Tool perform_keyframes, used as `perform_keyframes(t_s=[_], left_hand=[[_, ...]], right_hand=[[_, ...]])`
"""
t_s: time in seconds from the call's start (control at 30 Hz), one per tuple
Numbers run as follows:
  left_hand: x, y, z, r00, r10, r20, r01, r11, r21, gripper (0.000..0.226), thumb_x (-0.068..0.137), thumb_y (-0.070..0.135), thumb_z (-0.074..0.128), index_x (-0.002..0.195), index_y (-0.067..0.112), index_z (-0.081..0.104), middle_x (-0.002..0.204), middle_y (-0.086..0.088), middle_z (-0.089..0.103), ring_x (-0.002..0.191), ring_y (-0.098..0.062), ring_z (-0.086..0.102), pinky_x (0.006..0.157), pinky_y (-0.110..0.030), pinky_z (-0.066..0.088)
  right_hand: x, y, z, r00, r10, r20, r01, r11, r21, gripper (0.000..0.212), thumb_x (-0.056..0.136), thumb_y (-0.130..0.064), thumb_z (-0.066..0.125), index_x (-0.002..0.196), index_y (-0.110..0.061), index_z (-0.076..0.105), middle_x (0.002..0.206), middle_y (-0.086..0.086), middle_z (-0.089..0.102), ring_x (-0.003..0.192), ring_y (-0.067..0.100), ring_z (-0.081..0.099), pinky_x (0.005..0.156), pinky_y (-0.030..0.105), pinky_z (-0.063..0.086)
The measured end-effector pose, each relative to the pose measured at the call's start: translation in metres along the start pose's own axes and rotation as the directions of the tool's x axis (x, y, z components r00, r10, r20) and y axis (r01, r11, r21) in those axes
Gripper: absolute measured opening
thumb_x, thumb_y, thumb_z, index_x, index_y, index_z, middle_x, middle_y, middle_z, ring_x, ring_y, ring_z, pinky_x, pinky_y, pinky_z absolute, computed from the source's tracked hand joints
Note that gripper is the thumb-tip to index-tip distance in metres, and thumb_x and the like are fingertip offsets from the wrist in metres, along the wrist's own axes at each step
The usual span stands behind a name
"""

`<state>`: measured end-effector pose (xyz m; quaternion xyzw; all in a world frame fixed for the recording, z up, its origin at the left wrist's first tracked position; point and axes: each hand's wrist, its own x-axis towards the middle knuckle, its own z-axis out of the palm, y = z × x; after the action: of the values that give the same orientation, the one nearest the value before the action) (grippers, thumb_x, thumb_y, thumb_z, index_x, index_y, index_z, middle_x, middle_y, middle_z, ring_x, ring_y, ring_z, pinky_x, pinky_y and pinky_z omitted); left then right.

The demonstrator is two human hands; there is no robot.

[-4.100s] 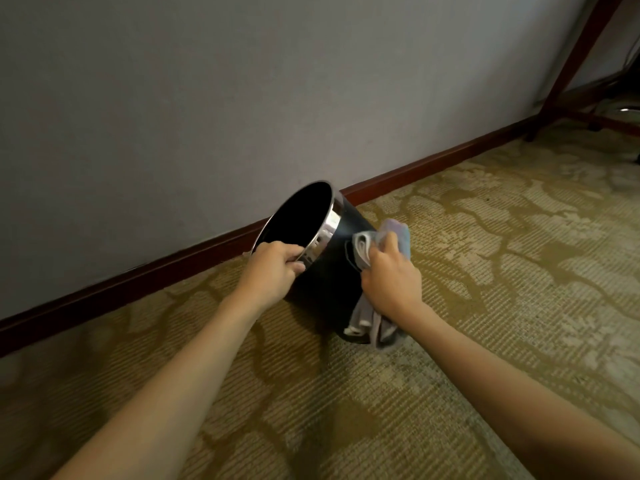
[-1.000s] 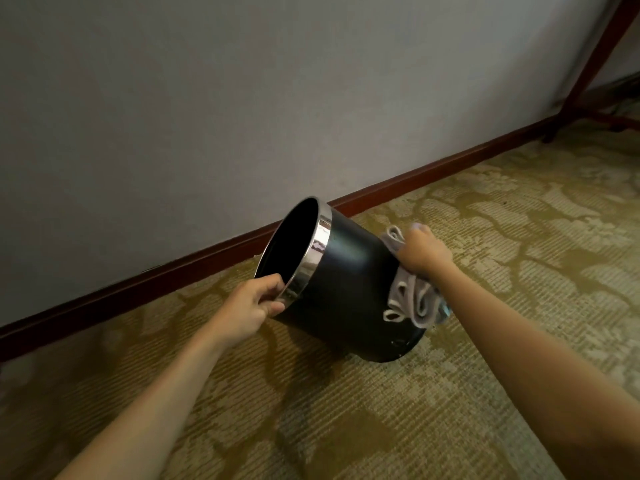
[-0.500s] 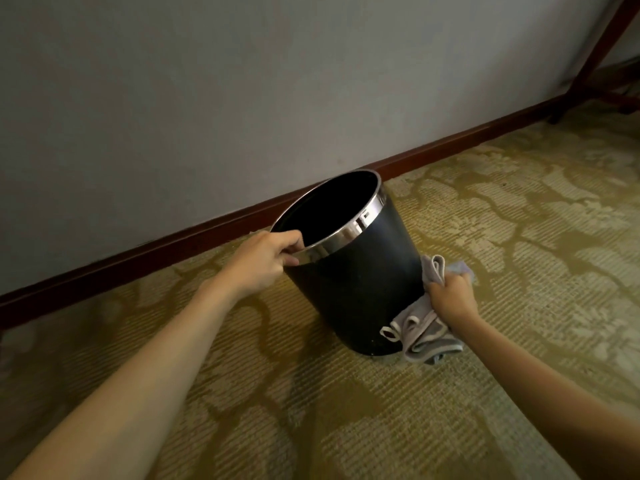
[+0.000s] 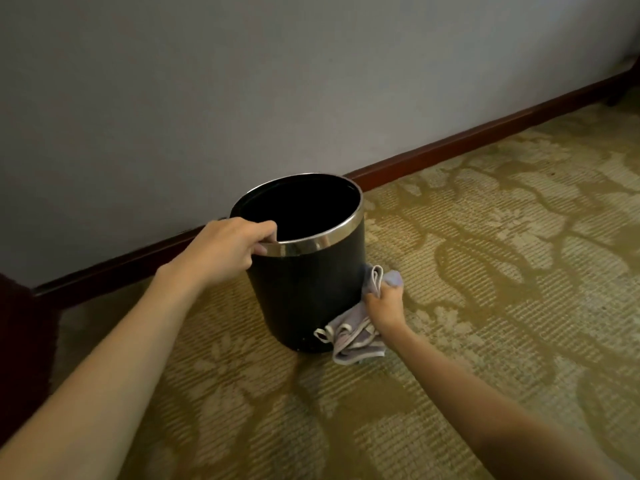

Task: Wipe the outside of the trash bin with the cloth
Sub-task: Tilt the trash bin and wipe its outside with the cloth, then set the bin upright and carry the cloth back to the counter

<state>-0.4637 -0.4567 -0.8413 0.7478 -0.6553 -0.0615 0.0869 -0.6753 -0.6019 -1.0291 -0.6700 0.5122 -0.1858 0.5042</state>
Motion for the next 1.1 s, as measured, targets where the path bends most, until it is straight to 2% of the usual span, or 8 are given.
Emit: perform_keyframes(t_s=[0.2,0.33,0.4,0.57,0.7,0.8,0.9,1.1], left_hand=[[-0.017,0.0,0.016,0.997,0.074,-0.031,-0.074,0.997,0.002,0.036,0.087,0.003,0.058,0.09,0.038,0.048,0.085,0.018,0.056,0.085,0.007,0.053,0.072,-0.02,0.04],[-0.021,0.01,0.021,0.995,0.1,0.0,-0.1,0.994,0.045,0.033,0.087,0.006,0.059,0.089,0.037,0.048,0.088,0.014,0.06,0.088,0.001,0.057,0.072,-0.029,0.049],[-0.027,0.013,0.023,0.994,0.092,0.051,-0.095,0.994,0.053,0.03,0.088,0.007,0.057,0.088,0.036,0.049,0.088,0.014,0.06,0.088,0.002,0.058,0.071,-0.031,0.049],[-0.028,0.022,0.015,0.973,0.049,0.224,-0.058,0.998,0.035,0.028,0.089,0.009,0.055,0.087,0.037,0.05,0.089,0.016,0.057,0.091,-0.001,0.057,0.074,-0.035,0.049],[-0.02,0.031,0.0,0.939,0.022,0.342,0.028,0.99,-0.14,0.026,0.088,0.022,0.063,0.109,0.035,0.058,0.111,0.015,0.058,0.103,-0.003,0.054,0.088,-0.031,0.047],[-0.018,0.046,-0.015,0.995,0.043,0.088,-0.007,0.928,-0.372,0.023,0.092,0.027,0.057,0.111,0.039,0.059,0.104,0.02,0.063,0.102,0.003,0.056,0.088,-0.03,0.049],[-0.013,0.059,-0.037,0.988,-0.039,-0.147,-0.03,0.897,-0.441,0.017,0.096,0.031,0.048,0.105,0.04,0.06,0.093,0.019,0.067,0.094,0.001,0.06,0.083,-0.036,0.051],[0.0,0.095,-0.131,0.952,-0.215,-0.217,0.058,0.824,-0.564,0.018,0.094,0.032,0.049,0.082,0.031,0.062,0.073,0.011,0.066,0.071,-0.009,0.062,0.07,-0.037,0.052]], right_hand=[[-0.009,-0.004,-0.01,1.0,0.001,-0.007,-0.001,0.999,0.052,0.019,0.088,0.002,0.044,0.071,0.0,0.052,0.09,0.017,0.052,0.087,0.03,0.049,0.07,0.039,0.041],[-0.021,-0.028,-0.029,0.998,-0.063,-0.033,0.068,0.977,0.2,0.018,0.084,0.005,0.044,0.068,0.002,0.05,0.067,0.012,0.046,0.064,0.027,0.045,0.059,0.038,0.037],[-0.027,-0.042,-0.041,0.993,-0.112,-0.04,0.118,0.958,0.26,0.011,0.082,0.006,0.044,0.074,0.009,0.052,0.067,0.013,0.047,0.062,0.025,0.045,0.057,0.038,0.038],[-0.048,-0.053,-0.074,0.989,-0.132,-0.067,0.146,0.946,0.289,0.022,0.082,0.008,0.046,0.069,-0.008,0.055,0.073,0.012,0.055,0.066,0.024,0.056,0.051,0.028,0.047],[-0.064,-0.057,-0.101,0.983,-0.156,-0.098,0.181,0.92,0.347,0.029,0.082,0.012,0.047,0.076,-0.014,0.059,0.075,0.007,0.059,0.072,0.022,0.06,0.051,0.019,0.049],[-0.068,-0.074,-0.115,0.977,-0.172,-0.123,0.209,0.868,0.45,0.044,0.082,0.013,0.05,0.097,-0.027,0.061,0.096,-0.002,0.066,0.086,0.009,0.065,0.068,0.022,0.052],[-0.066,-0.105,-0.13,0.968,-0.188,-0.165,0.248,0.814,0.525,0.055,0.081,0.013,0.056,0.124,-0.019,0.047,0.116,0.003,0.057,0.104,0.015,0.06,0.082,0.034,0.052],[-0.087,-0.207,-0.173,0.989,-0.098,-0.111,0.148,0.697,0.702,0.054,0.082,0.018,0.052,0.127,-0.01,0.043,0.125,0.019,0.055,0.112,0.032,0.059,0.092,0.051,0.051]])
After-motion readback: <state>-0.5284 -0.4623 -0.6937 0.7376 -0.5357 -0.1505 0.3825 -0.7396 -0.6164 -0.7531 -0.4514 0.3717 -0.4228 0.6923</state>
